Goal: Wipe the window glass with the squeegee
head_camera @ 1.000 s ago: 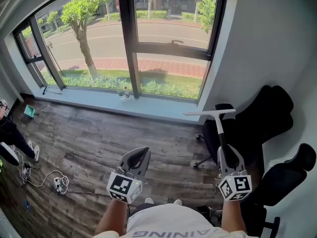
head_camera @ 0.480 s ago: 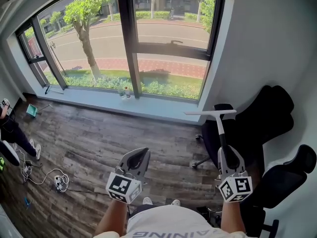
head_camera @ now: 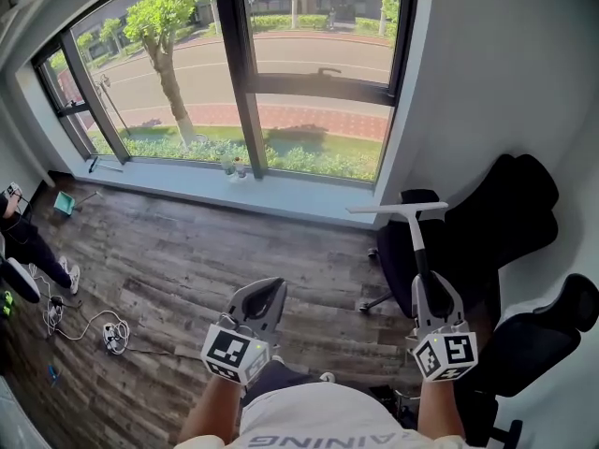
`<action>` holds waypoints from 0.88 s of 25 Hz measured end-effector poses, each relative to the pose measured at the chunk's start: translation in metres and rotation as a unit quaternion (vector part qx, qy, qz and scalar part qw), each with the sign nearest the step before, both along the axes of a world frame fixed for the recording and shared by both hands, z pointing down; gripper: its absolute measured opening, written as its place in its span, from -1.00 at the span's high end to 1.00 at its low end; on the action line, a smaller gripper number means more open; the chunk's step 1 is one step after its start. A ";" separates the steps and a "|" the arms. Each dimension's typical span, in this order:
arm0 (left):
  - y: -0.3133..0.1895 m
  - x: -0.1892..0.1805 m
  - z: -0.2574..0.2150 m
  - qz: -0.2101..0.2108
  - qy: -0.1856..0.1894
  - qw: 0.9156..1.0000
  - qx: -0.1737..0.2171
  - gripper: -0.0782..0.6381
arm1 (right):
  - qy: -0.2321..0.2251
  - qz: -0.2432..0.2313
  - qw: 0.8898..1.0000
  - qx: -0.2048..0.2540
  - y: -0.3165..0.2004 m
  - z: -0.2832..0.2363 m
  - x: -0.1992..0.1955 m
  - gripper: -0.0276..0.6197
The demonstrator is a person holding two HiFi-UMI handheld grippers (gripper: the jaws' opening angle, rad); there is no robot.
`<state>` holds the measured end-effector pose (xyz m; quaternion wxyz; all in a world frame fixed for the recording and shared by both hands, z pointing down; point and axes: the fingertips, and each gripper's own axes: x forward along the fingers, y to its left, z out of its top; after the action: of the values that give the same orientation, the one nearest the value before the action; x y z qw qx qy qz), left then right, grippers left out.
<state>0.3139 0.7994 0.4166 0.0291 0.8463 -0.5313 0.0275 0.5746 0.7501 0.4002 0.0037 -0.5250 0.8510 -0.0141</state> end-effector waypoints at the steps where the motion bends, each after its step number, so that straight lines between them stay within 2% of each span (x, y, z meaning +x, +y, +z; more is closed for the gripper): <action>1: -0.003 0.001 0.002 0.000 0.001 1.000 -0.002 0.74 | -0.001 0.000 1.000 -0.001 -0.002 0.002 0.001 0.61; 10: -0.040 -0.004 0.008 0.009 0.006 1.000 -0.006 0.74 | 0.005 0.005 1.000 -0.004 -0.034 0.006 -0.002 0.61; 17: -0.091 -0.032 0.015 0.015 0.011 1.000 -0.006 0.74 | 0.008 0.008 1.000 0.000 -0.085 0.008 -0.032 0.61; 22: -0.135 -0.072 0.020 0.013 0.007 1.000 -0.012 0.74 | 0.005 0.007 1.000 -0.014 -0.132 0.013 -0.074 0.61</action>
<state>0.2415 0.6647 0.4362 0.0425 0.8529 -0.5196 0.0284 0.5006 0.6181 0.4137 -0.0076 -0.5307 0.8472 -0.0231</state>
